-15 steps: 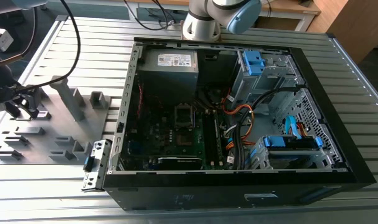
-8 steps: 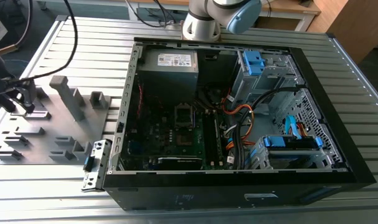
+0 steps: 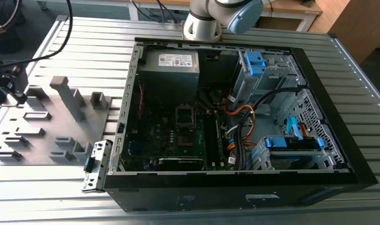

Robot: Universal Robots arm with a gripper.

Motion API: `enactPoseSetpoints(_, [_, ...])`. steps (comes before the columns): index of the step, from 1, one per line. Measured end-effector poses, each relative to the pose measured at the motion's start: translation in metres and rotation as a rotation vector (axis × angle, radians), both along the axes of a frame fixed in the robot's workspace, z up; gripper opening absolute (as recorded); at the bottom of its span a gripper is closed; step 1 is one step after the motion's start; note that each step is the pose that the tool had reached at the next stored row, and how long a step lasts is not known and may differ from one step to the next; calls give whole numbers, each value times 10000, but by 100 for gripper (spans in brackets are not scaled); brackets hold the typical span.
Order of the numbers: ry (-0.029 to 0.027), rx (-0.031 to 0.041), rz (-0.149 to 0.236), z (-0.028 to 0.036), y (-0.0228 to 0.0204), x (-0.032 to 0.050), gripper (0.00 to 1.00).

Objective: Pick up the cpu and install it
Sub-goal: 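Pick up the cpu and move it towards the insertion slot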

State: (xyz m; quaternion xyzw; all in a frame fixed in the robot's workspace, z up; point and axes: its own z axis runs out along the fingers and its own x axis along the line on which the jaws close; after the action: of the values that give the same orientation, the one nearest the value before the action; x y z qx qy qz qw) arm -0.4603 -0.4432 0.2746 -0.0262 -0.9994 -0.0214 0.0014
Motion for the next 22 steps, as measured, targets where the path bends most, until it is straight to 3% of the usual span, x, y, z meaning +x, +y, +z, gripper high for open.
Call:
enactPoseSetpoints(5, [0,2,0,225,0,6,47])
enactPoseSetpoints(8, [0,2,0,308,0,8,47])
enactPoseSetpoints(22, [2,0,0,332,0,8,47])
